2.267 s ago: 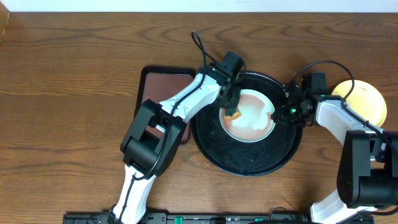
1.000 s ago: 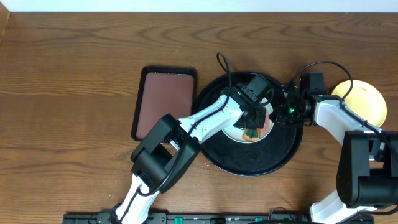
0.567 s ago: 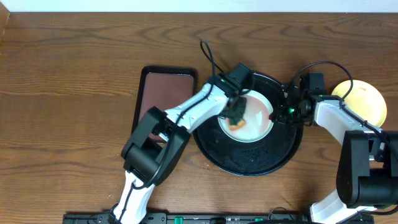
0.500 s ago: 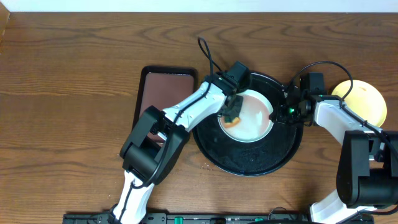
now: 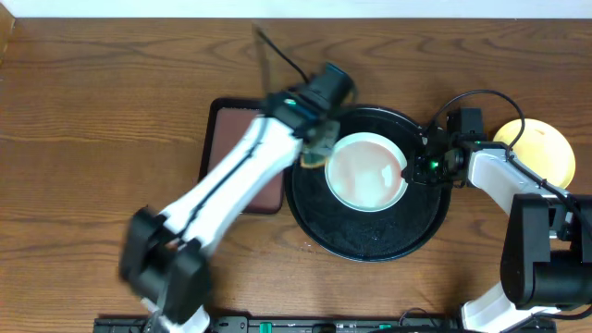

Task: Clean dirty plates on tray and stack at the side
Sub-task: 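Return the sponge to the water tray with the left gripper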

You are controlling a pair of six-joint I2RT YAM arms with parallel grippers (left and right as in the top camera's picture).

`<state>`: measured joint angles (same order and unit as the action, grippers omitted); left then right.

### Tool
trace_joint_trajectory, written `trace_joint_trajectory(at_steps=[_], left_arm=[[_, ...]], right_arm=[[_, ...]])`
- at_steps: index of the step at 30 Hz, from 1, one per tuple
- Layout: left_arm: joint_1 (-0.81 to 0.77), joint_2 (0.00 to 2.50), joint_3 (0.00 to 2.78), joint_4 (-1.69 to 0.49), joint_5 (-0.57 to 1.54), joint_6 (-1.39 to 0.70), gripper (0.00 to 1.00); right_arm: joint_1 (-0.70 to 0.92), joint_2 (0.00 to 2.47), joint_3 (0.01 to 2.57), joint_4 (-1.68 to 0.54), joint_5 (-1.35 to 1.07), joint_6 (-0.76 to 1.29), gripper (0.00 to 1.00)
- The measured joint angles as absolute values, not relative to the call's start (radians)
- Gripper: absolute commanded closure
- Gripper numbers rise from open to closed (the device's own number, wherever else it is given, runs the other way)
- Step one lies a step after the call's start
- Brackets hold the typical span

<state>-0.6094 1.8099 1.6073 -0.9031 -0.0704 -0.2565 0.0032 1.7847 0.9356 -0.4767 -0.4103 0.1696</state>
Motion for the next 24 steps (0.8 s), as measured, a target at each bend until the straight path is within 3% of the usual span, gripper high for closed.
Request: trace_joint_trajectory(at_steps=[6, 12, 18, 20, 22, 24], left_arm=[[-0.466, 1.728, 1.616, -0.997, -0.086, -0.257, 0.92], [-0.314, 1.768, 1.441, -0.878, -0.07, -0.256, 0.92], [-0.216, 1.829, 1.317, -0.826, 0.025, -0.241, 0.61], [-0.199, 1.819, 1.319, -0.838, 0.044, -0.237, 0.47], [-0.186, 1.803, 1.332, -0.87, 0.057, -0.234, 0.26], [-0.173, 1.78, 1.349, -0.911, 0.067, -0.233, 0.2]], right_arm=[[0.001, 1.758, 0.933, -0.484, -0.394, 0.145, 0.99], [0.004, 1.679, 0.932, -0.484, -0.384, 0.136, 0.99], [0.045, 1.612, 0.933, -0.489, -0.355, 0.13, 0.99], [0.07, 1.597, 0.94, -0.508, -0.339, 0.128, 0.99], [0.097, 1.59, 0.966, -0.538, -0.323, 0.129, 0.99], [0.132, 1.588, 1.018, -0.568, -0.31, 0.133, 0.99]])
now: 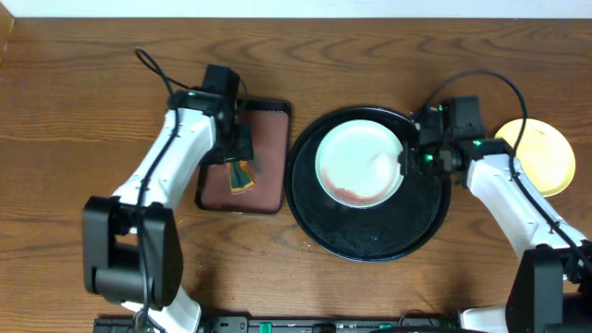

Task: Clean dirty plates on tray and stack at the side
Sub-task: 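Return the sponge to the water tray with the left gripper, then lift the pale green plate with the right gripper and tilt it to drain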

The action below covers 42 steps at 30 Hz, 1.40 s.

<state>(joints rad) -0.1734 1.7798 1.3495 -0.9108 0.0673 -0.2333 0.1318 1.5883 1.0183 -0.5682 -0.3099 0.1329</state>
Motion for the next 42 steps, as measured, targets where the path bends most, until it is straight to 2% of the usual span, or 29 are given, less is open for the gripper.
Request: trace_joint_trajectory(at_steps=[10, 21, 34, 42], left_arm=[[-0.097, 1.417, 1.407, -1.011, 0.103, -0.238, 0.17], [-0.079, 1.062, 1.411, -1.021, 0.106, -0.238, 0.17], [-0.079, 0.979, 1.411, -1.042, 0.106, -0.238, 0.17], [-0.079, 0.982, 1.411, -1.042, 0.106, -0.238, 0.17]], right_arm=[[0.4, 1.587, 1.302, -0.529, -0.146, 0.183, 0.99], [0.656, 1.607, 1.319, -0.275, 0.146, 0.102, 0.99], [0.865, 1.612, 1.319, -0.121, 0.424, -0.244, 0.99], [0.932, 1.612, 1.319, -0.056, 0.555, -0.384, 0.99]])
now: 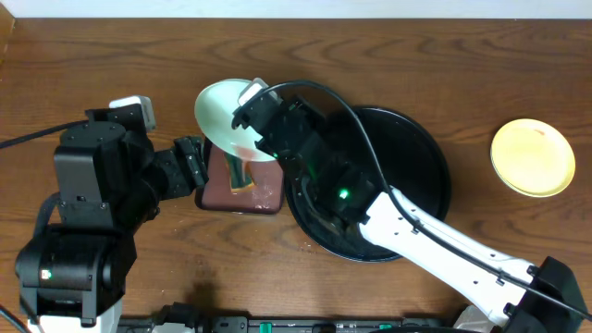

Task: Clean dirty plates on tray and stack at the side
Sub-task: 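Lift the pale green plate with the right gripper and tilt it to drain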

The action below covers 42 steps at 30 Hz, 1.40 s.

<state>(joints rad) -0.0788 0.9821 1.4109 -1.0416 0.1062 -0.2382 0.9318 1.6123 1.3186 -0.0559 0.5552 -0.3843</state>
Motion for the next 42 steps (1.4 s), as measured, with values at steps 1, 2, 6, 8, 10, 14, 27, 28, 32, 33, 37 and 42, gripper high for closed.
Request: trace_joint_trajectory(at_steps=[1, 2, 6, 8, 10, 14, 27, 28, 32, 33, 37, 42], left_arm=[[-0.079, 0.982, 1.411, -1.042, 0.106, -0.238, 0.17], [-0.079, 0.983, 1.411, -1.042, 0.106, -0.238, 0.17], [-0.079, 0.983, 1.411, -1.042, 0.106, -0.238, 0.16], [-0.079, 0.983, 1.411, -1.042, 0.106, -0.238, 0.16], [-0.079, 0.984, 1.411, -1.042, 0.106, -0.238, 0.16], [-0.079, 0.986, 1.411, -1.042, 0.106, -0.238, 0.16], [-0.079, 0.987, 1.411, -1.043, 0.106, -0.238, 0.16], [-0.079, 0.987, 1.411, -1.043, 0.106, -0.238, 0.16], [-0.079, 0.987, 1.411, -1.043, 0.106, -0.238, 0.16], [-0.079, 0.987, 1.411, -1.043, 0.106, -0.238, 0.16], [-0.079, 0.987, 1.411, -1.043, 0.106, -0.238, 0.16], [-0.079, 0.987, 1.411, -1.043, 0.106, -0.238, 0.16]], right_arm=[[0.935, 1.612, 1.319, -0.041, 0.571, -0.402, 0.99], [0.94, 1.612, 1.319, -0.03, 0.585, -0.414, 0.99], [0.95, 1.612, 1.319, 0.0, 0.628, -0.459, 0.99], [0.953, 1.612, 1.319, 0.002, 0.641, -0.474, 0.99], [0.959, 1.612, 1.319, 0.003, 0.652, -0.484, 0.99], [0.968, 1.612, 1.319, 0.03, 0.661, -0.506, 0.99], [1.023, 1.612, 1.319, 0.108, 0.692, -0.696, 0.99], [1.023, 1.613, 1.319, 0.113, 0.693, -0.706, 0.99], [1.023, 1.613, 1.319, 0.14, 0.706, -0.742, 0.99], [1.023, 1.613, 1.319, 0.146, 0.708, -0.748, 0.99], [1.023, 1.612, 1.319, 0.155, 0.715, -0.768, 0.99], [1.023, 1.613, 1.319, 0.156, 0.716, -0.775, 0.99]])
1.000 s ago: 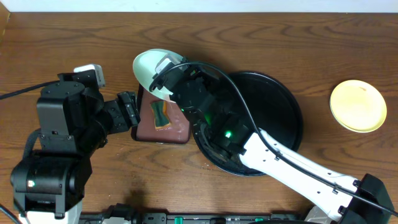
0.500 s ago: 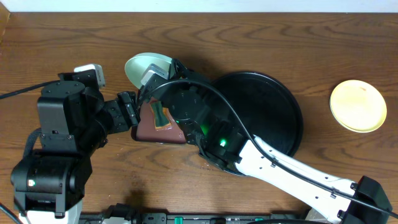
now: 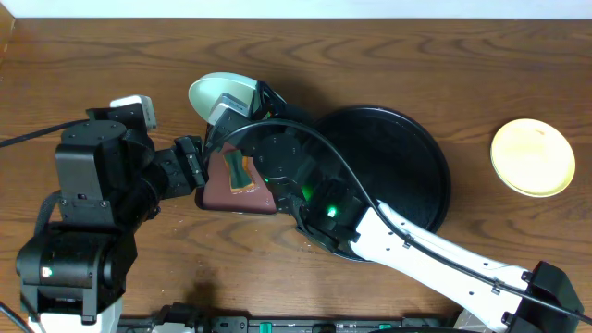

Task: Clean dirty plates on tray and stack at the side
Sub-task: 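Lift the pale green plate with the right gripper and tilt it to drain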

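Observation:
My right gripper (image 3: 233,109) is shut on the rim of a white plate (image 3: 220,92). It holds the plate tilted on edge above the far end of the brown rectangular tray (image 3: 215,190). A green and brown sponge (image 3: 239,174) lies on that tray, partly under the right arm. The left gripper (image 3: 189,160) is drawn back at the tray's left edge, open and holding nothing. The round black tray (image 3: 407,176) carries no plate. A yellow plate (image 3: 530,156) rests on the table at the far right.
The right arm stretches from the bottom right corner across the black tray's front left part. The left arm's bulky base (image 3: 88,213) fills the left side. The table's far edge runs along the top.
The white plate has shifted a little left and further back, and is tipped more on edge. The right wrist has come further over the brown tray. The left arm has not moved.
The left gripper held the sponge against the white plate on the black tray while the right gripper gripped the plate's rim. Then the left gripper had the sponge over the brown tray. Then the sponge lay there, the left arm was withdrawn, and the right gripper held the plate above the brown tray.

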You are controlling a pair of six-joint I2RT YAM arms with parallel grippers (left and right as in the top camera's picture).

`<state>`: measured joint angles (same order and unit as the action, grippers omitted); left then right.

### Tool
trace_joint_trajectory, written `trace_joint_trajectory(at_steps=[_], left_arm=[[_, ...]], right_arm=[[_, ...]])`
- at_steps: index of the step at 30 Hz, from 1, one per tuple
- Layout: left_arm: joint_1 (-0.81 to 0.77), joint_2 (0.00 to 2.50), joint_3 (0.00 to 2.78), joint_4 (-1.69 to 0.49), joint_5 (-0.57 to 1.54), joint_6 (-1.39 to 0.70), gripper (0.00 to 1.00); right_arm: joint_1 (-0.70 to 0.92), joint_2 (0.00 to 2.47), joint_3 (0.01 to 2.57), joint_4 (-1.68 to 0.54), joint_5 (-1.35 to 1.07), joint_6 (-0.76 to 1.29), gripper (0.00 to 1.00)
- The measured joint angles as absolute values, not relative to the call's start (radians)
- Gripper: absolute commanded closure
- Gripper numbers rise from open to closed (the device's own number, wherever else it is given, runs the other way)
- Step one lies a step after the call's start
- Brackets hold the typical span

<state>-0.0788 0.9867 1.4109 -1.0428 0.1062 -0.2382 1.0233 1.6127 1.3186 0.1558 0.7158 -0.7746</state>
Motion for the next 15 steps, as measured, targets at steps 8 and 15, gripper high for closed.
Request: trace_joint_trajectory(at_steps=[8, 15], left_arm=[[-0.079, 0.987, 1.411, -1.043, 0.106, -0.238, 0.16], [-0.079, 0.987, 1.411, -1.043, 0.106, -0.238, 0.16]], right_arm=[[1.023, 1.613, 1.319, 0.157, 0.716, -0.776, 0.99], [1.023, 1.612, 1.319, 0.134, 0.742, -0.755, 0.99]])
